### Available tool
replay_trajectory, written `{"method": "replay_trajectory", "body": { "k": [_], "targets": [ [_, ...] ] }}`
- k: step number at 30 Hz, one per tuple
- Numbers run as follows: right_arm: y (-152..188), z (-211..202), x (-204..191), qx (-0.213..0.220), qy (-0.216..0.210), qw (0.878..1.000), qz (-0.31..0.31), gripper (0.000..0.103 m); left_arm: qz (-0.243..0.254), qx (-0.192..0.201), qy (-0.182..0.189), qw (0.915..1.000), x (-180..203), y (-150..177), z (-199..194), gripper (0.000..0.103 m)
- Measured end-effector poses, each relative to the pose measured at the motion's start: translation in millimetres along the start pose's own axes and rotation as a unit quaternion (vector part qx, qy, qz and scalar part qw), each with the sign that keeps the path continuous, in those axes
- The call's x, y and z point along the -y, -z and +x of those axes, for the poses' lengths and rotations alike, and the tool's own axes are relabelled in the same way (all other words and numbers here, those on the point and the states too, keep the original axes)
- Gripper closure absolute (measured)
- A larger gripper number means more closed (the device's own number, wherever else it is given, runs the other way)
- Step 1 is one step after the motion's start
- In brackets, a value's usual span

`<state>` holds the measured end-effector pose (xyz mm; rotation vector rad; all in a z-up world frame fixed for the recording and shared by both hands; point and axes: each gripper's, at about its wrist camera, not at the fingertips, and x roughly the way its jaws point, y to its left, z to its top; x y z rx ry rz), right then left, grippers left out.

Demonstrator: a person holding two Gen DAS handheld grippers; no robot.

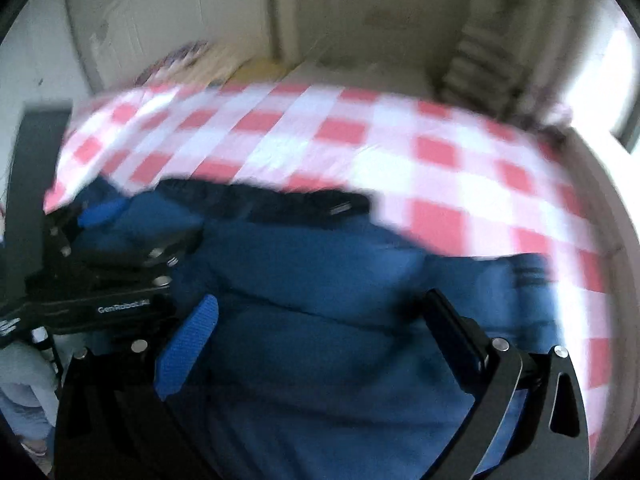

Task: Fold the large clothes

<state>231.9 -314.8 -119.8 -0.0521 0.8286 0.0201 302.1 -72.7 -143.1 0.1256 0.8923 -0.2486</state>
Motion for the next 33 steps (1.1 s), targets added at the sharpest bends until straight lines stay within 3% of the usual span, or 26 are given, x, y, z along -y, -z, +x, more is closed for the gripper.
{"method": "replay_trajectory", "body": {
  "k": [3,6,10,16,18,19,21,24,27,29,31,33],
  "targets": [
    [14.4,7.0,64.2,-0.003,0.050,0.995,0.090,0.005,-0.002,0.001,0.004,1.0000,-1.3,0.4,-0.8,0.002],
    [30.4,26.7,107.6,-0.026,-0.025,0.980,0.196,0.004,-0.002,0.001,0.004,1.0000,-1.5,1.4,-1.0,0.002],
    [27.6,26.4,91.7,-0.027,0.017,0.987,0.161,0.004,-0.002,0.001,0.005,1.0000,-2.6,1.5,-1.9,0.002],
    [28.5,20.3,98.5,-0.025,0.001,0.984,0.179,0.005,-0.007,-0.012,0.010,0.9999,-4.6,0.3,-12.2,0.002],
    [26.0,2.0,97.0,-0.007,0.011,0.982,0.186,0.005,-0.017,-0.001,0.012,0.9998,-9.8,4.0,-32.7,0.002],
    [26.0,-14.9,93.5,0.018,-0.006,0.981,0.195,0.005,-0.013,0.016,0.010,0.9997,-10.0,7.7,-51.8,0.002],
    [25.5,-45.6,71.6,0.050,-0.033,0.984,0.166,0.005,0.011,0.034,-0.001,0.9993,-5.6,16.9,-77.8,0.002],
    [27.0,-65.5,22.0,0.039,-0.037,0.997,0.059,0.005,0.038,0.060,-0.016,0.9974,-1.9,36.1,-99.8,0.002],
    [46.0,-66.8,-36.3,0.013,-0.038,0.998,-0.050,0.005,0.052,0.019,-0.043,0.9976,0.9,62.3,-67.3,0.002],
    [69.3,-39.7,-70.6,-0.023,-0.017,0.993,-0.111,0.005,0.040,0.015,-0.035,0.9985,-1.6,68.7,-53.8,0.002],
    [74.4,-35.5,-75.0,0.000,-0.016,0.994,-0.105,0.004,0.046,0.014,-0.042,0.9980,2.5,66.3,-53.0,0.002],
    [73.2,-35.5,-69.7,-0.003,-0.026,0.995,-0.093,0.004,0.046,0.015,-0.042,0.9980,3.4,66.3,-52.2,0.002]
  ]
}}
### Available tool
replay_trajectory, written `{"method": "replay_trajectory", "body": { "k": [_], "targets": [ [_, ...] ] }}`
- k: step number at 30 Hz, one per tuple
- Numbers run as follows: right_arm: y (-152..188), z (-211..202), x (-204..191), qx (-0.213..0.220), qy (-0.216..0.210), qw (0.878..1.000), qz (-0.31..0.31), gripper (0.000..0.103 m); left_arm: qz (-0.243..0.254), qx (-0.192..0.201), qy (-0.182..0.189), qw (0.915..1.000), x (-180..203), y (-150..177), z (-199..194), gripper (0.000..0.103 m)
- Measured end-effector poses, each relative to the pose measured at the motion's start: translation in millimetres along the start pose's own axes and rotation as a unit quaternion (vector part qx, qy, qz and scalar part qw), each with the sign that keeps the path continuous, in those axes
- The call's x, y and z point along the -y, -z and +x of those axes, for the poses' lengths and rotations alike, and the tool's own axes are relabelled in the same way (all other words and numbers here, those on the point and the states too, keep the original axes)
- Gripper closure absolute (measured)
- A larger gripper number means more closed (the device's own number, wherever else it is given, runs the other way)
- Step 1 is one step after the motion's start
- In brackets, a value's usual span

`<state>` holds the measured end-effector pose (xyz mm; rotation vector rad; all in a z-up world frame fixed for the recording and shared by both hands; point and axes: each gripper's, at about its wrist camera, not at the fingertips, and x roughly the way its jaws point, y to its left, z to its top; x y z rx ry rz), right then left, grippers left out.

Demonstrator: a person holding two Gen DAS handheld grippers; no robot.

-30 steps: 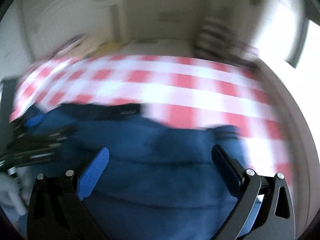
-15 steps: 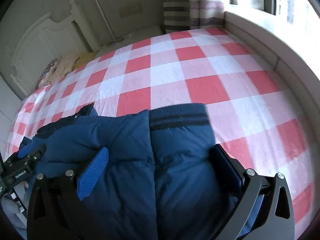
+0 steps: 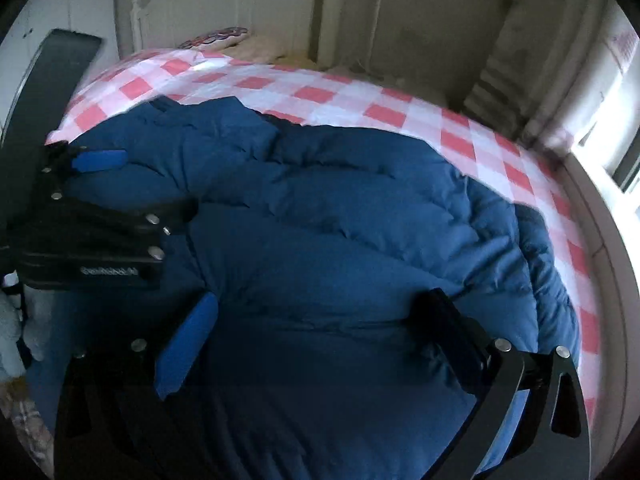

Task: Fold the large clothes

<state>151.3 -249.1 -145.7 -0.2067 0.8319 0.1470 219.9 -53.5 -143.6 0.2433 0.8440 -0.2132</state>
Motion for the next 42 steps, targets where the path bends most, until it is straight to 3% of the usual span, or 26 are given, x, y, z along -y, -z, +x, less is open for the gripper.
{"method": "replay_trajectory", "body": {
  "k": [4,6,10,12,13,14,15,16,20,22,23,25,27,28,30,31,33,38,42],
  "targets": [
    [0.9,-2.2,1.2,0.000,-0.003,1.000,0.004,0.005,-0.014,-0.008,0.014,0.9998,-7.2,-4.3,-4.6,0.002],
    [0.9,-9.7,4.7,-0.001,-0.003,1.000,0.013,0.005,-0.024,0.007,0.009,0.9996,-19.4,-1.1,-17.4,0.002],
    [8.8,-34.6,38.4,0.032,0.031,0.998,0.050,0.005,-0.035,0.028,-0.053,0.9976,-49.8,11.1,-30.9,0.002],
    [18.3,-36.0,62.8,0.026,0.062,0.995,0.077,0.005,-0.090,0.001,-0.022,0.9957,-77.9,18.9,-17.6,0.002],
    [27.4,-27.9,80.3,0.013,0.061,0.993,0.104,0.005,-0.129,-0.005,0.011,0.9915,-91.6,21.8,-12.8,0.002],
    [35.9,-21.0,93.2,0.009,0.034,0.991,0.132,0.005,-0.139,-0.004,0.018,0.9902,-95.8,21.3,-11.9,0.002],
    [44.5,-16.4,105.7,0.021,-0.006,0.986,0.166,0.004,-0.136,-0.006,0.014,0.9906,-93.9,20.0,-11.2,0.002],
    [46.4,-16.0,108.2,0.023,-0.012,0.985,0.172,0.004,-0.124,-0.008,0.000,0.9923,-87.9,18.8,-10.0,0.002],
    [40.8,-19.5,94.0,0.017,0.032,0.989,0.144,0.005,-0.103,0.005,-0.046,0.9936,-76.2,19.5,-22.6,0.003],
    [40.9,-30.0,86.1,0.025,0.055,0.988,0.140,0.005,-0.098,0.034,-0.042,0.9937,-67.6,26.2,-46.4,0.003],
    [41.6,-39.9,78.5,0.034,0.054,0.989,0.136,0.005,-0.092,0.049,-0.019,0.9944,-55.8,32.0,-62.1,0.003],
    [44.1,-66.0,54.2,0.068,0.008,0.991,0.112,0.005,-0.071,0.071,0.024,0.9947,-28.8,46.8,-85.5,0.002],
    [49.1,-77.8,25.0,0.076,-0.019,0.994,0.070,0.005,-0.030,0.061,0.041,0.9969,1.0,60.1,-84.8,0.002],
    [52.4,-77.6,8.4,0.070,-0.026,0.996,0.042,0.005,0.002,0.034,0.036,0.9988,21.7,70.3,-70.4,0.002],
    [66.2,-59.1,-25.7,0.044,-0.012,0.999,-0.013,0.004,0.019,0.075,-0.006,0.9970,35.1,83.0,-62.9,0.002],
    [72.4,-55.9,-32.8,0.059,0.005,0.998,-0.022,0.004,0.025,0.077,-0.011,0.9967,38.0,85.1,-62.8,0.002],
    [79.6,-52.5,-34.4,0.075,0.005,0.997,-0.024,0.004,0.023,0.062,-0.002,0.9978,37.1,81.6,-62.6,0.002],
    [74.2,-56.0,-29.1,0.057,-0.002,0.998,-0.026,0.005,-0.007,0.054,0.027,0.9981,7.7,80.4,-73.1,0.002],
    [72.0,-73.9,0.0,0.070,0.029,0.997,0.005,0.005,-0.082,0.064,-0.020,0.9944,-52.6,91.0,-83.5,0.002]
  ]
}}
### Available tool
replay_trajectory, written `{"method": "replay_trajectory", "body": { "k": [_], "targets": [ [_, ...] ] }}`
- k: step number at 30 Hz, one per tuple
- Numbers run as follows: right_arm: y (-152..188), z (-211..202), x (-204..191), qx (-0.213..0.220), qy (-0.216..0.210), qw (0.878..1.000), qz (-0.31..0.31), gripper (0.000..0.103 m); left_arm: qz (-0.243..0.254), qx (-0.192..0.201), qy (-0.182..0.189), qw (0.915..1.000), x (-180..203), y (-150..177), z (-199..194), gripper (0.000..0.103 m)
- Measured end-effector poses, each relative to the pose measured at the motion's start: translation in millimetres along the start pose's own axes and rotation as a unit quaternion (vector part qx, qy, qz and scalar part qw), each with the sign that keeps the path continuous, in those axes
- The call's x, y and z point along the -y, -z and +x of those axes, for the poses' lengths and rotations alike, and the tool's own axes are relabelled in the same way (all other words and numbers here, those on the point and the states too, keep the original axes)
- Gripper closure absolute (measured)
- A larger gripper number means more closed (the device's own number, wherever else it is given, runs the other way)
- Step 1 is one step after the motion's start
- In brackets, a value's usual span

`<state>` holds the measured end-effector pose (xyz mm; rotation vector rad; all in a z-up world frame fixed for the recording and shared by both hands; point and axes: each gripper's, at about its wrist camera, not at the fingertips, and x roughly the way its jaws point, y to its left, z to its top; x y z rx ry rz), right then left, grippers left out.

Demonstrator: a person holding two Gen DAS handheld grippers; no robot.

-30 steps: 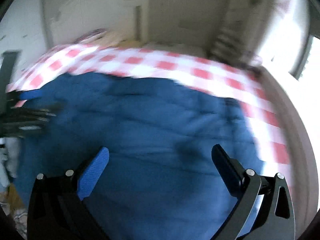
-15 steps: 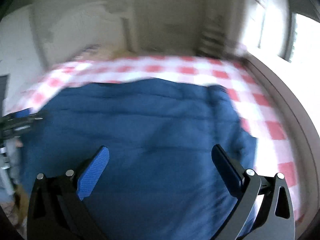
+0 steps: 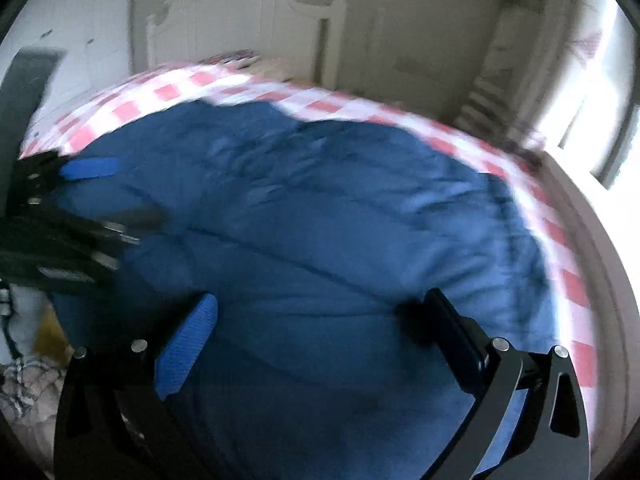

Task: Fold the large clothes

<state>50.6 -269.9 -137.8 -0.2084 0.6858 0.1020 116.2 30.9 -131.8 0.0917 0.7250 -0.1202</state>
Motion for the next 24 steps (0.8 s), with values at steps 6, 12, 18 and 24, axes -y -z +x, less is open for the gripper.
{"method": "replay_trajectory", "body": {
  "k": [6,12,18,24],
  "targets": [
    [39.7,10.0,78.1,0.012,-0.045,0.991,0.122,0.004,-0.011,-0.017,-0.027,0.9994,-32.6,9.8,19.5,0.002],
    [33.3,5.4,72.5,-0.001,-0.009,0.992,0.122,0.005,-0.026,-0.001,-0.048,0.9985,-32.2,12.1,-8.0,0.003],
    [42.5,-27.2,31.7,0.019,0.000,0.998,0.053,0.005,-0.016,0.001,-0.047,0.9988,-42.4,38.1,-8.9,0.002],
    [67.9,-18.4,52.7,0.023,-0.049,0.995,0.078,0.005,-0.045,-0.014,0.010,0.9988,-60.1,40.2,-2.4,0.002]
  ]
}}
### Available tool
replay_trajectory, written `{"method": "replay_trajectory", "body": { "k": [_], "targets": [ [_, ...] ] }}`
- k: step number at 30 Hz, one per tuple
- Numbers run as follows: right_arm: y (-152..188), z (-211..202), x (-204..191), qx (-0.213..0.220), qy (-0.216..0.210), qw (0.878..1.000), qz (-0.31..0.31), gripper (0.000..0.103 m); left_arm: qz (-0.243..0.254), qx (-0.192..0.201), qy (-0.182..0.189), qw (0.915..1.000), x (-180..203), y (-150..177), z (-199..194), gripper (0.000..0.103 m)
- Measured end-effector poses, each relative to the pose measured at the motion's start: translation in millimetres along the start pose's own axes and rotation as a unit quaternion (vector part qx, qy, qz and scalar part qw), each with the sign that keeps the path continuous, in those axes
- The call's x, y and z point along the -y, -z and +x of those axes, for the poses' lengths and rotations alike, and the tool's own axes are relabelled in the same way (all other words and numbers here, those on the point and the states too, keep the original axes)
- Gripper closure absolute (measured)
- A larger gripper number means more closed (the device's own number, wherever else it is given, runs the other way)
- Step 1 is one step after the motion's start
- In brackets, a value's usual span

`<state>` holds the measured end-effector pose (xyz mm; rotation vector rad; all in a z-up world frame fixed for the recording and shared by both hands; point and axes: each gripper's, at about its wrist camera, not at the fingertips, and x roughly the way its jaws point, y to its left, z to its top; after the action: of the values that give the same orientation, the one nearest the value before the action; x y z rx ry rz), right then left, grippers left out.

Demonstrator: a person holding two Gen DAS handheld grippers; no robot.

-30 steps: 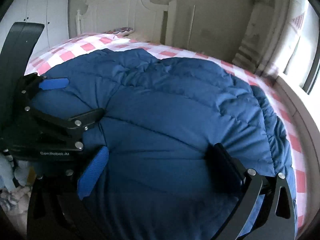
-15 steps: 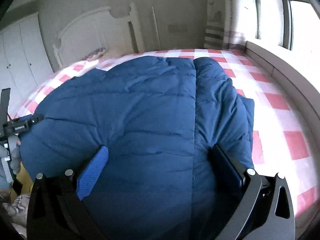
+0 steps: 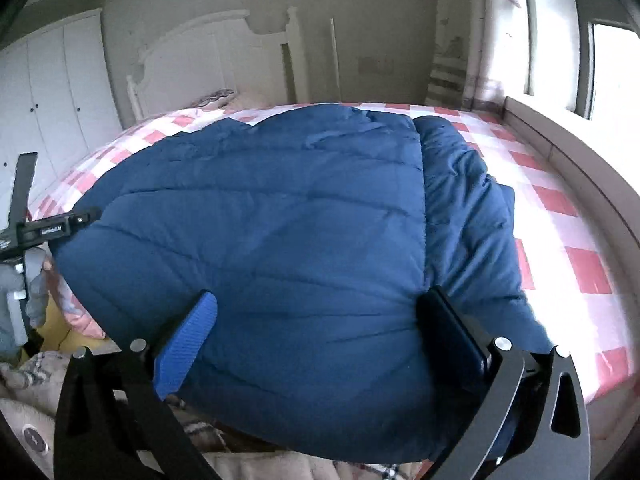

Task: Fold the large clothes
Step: 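Grasp the folded jacket edge with both grippers and lift it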

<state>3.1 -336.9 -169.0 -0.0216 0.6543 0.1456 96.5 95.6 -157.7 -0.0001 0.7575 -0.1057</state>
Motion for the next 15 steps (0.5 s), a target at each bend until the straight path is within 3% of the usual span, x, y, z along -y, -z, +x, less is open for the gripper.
{"method": "replay_trajectory", "body": {
  "k": [5,8,11,13,15],
  "targets": [
    [9.2,-33.9,26.7,0.042,0.076,0.995,0.053,0.005,0.003,0.003,-0.002,1.0000,0.6,-1.6,0.8,0.002],
    [33.8,-48.7,67.1,0.046,0.093,0.985,0.140,0.005,0.005,0.004,-0.004,1.0000,0.5,-1.3,1.0,0.002],
    [72.8,-61.6,101.0,0.063,0.014,0.962,0.265,0.005,0.005,0.005,-0.006,1.0000,0.9,0.3,1.7,0.002],
    [85.0,-61.1,105.1,0.081,-0.052,0.953,0.286,0.007,0.006,0.006,-0.009,0.9999,2.0,0.3,1.8,0.002],
    [85.9,-58.7,97.4,0.095,-0.084,0.952,0.277,0.009,0.007,0.005,-0.009,0.9999,2.0,1.1,1.4,0.002]
  ]
}}
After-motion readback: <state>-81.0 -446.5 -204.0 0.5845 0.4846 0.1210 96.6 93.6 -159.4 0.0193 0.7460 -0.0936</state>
